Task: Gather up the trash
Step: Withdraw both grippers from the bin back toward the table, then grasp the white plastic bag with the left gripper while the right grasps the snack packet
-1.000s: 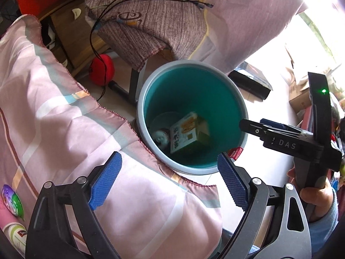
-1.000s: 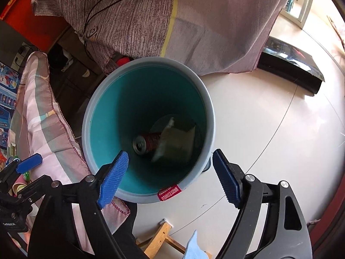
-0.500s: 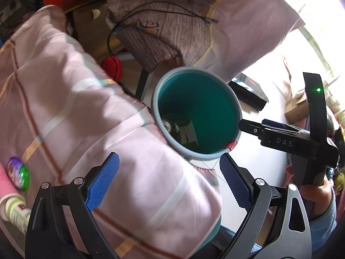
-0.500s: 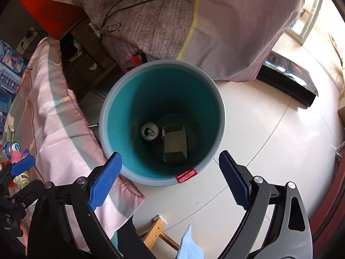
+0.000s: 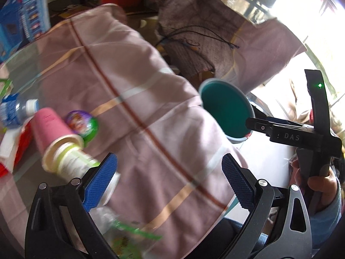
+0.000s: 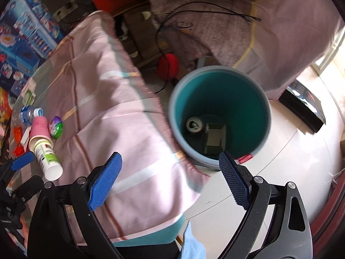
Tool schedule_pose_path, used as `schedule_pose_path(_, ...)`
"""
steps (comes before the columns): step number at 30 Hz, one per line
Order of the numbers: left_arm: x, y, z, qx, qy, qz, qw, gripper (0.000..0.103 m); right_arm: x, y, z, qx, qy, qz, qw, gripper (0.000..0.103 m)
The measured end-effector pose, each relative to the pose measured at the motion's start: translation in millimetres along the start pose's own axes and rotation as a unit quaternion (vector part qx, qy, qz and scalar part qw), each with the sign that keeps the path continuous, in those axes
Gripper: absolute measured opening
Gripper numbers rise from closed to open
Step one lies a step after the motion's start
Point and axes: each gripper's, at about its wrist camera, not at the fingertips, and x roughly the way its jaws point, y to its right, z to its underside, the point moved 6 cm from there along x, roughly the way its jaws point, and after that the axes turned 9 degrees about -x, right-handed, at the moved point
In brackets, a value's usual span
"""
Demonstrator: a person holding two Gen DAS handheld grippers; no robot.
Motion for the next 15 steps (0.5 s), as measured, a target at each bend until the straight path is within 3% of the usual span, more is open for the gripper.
schedule_pose_path(8,-38.5,-102.5,32.1,-0.061,0.020,-0.037,0.9972,0.098,4.4,-92.7,-14.7,-0.077,-0.007,-0.013,0.997,0.087)
schedule_pose_path(15,-31.9,-147.1,77.5,-0.073,-0.021,-0.054,0.9956,0.098,24.1,-147.1,-7.9,-0.109,-0.031,-0.031,0.993,0.087)
